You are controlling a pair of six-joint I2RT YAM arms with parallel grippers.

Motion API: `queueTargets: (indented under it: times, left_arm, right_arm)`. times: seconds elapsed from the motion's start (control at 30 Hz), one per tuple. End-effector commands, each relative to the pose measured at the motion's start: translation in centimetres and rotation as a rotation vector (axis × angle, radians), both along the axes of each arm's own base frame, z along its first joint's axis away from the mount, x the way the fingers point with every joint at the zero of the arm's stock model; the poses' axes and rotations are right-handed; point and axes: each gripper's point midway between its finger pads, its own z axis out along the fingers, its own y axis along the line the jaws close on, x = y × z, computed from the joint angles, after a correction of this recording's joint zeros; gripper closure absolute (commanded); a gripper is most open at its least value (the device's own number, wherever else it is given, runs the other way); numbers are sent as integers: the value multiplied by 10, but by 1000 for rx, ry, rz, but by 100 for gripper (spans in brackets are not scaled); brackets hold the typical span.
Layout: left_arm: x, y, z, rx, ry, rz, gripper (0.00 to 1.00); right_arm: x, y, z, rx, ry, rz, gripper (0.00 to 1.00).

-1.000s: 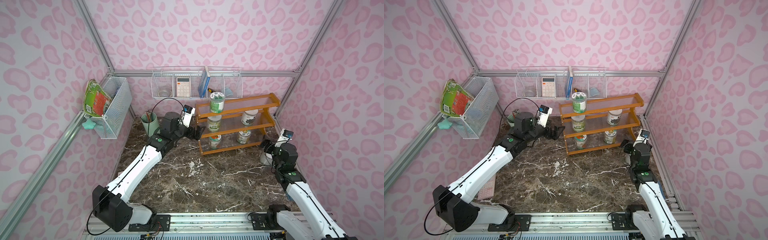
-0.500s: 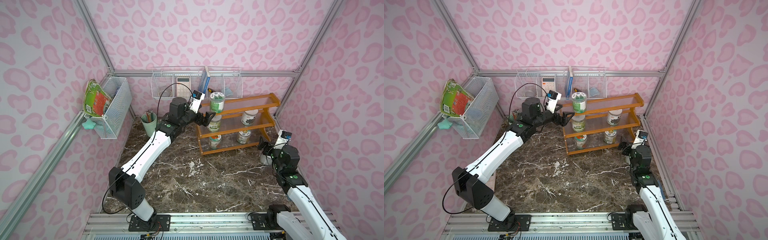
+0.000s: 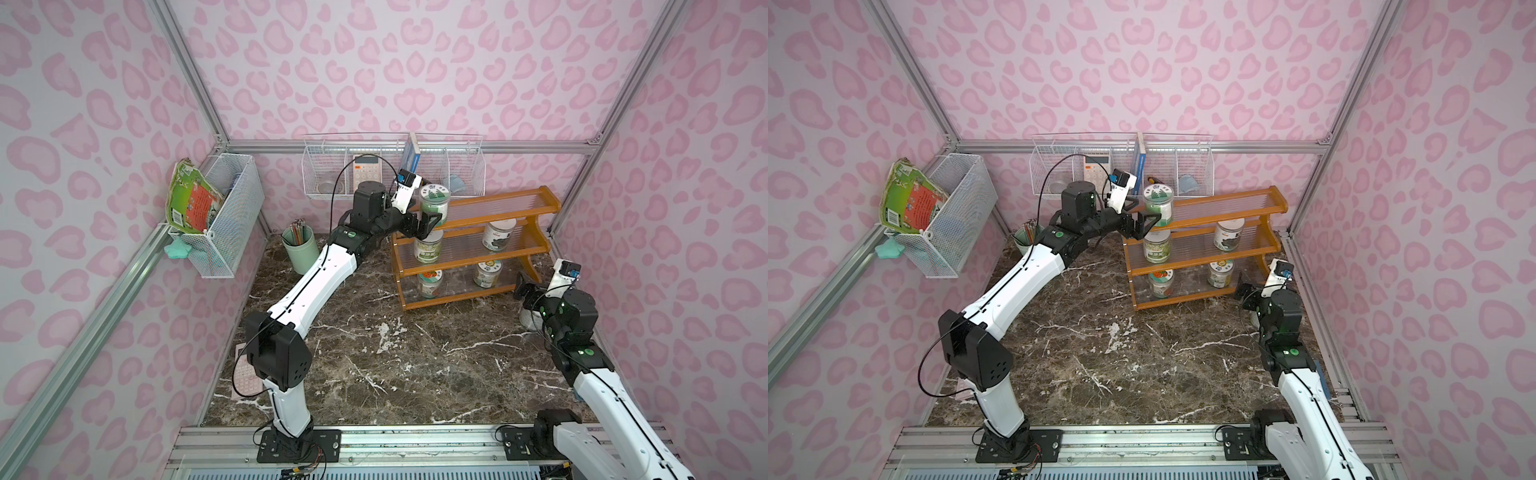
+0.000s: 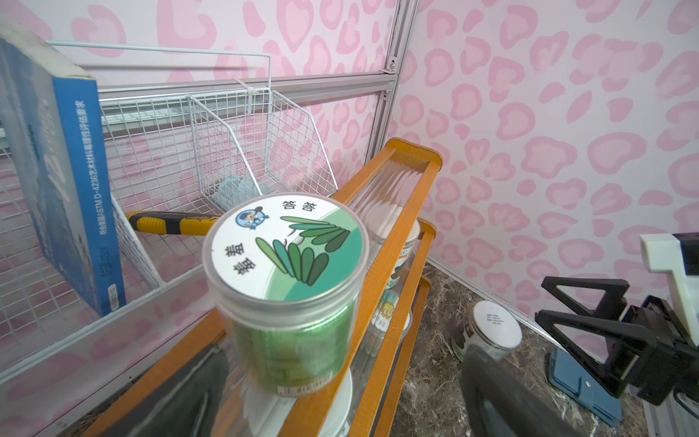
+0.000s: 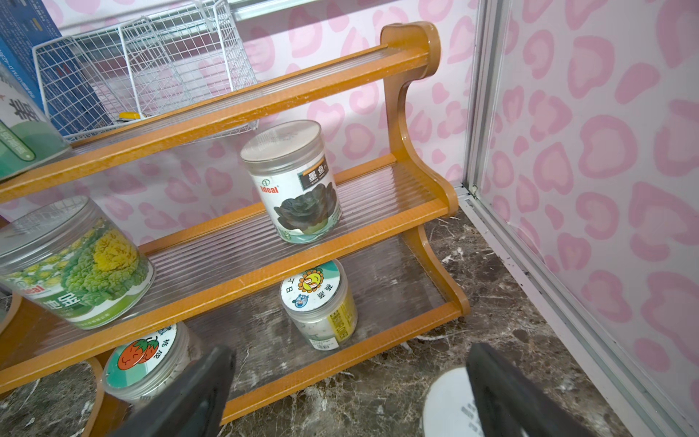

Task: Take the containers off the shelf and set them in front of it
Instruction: 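Pick up a container from the shelf.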

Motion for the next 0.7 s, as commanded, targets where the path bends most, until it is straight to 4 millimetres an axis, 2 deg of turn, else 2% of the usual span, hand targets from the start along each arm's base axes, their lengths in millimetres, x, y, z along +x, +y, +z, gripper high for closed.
queueTargets:
  times: [0.0,0.67]
  left_arm:
    - [3,-3,1,-10,-3,-11,1]
    - [31,-18,5,-33,-26,-9,1]
  right_arm:
    - [1,2,7,0,-28,9,1]
    - [0,2,5,2,-27,12,1]
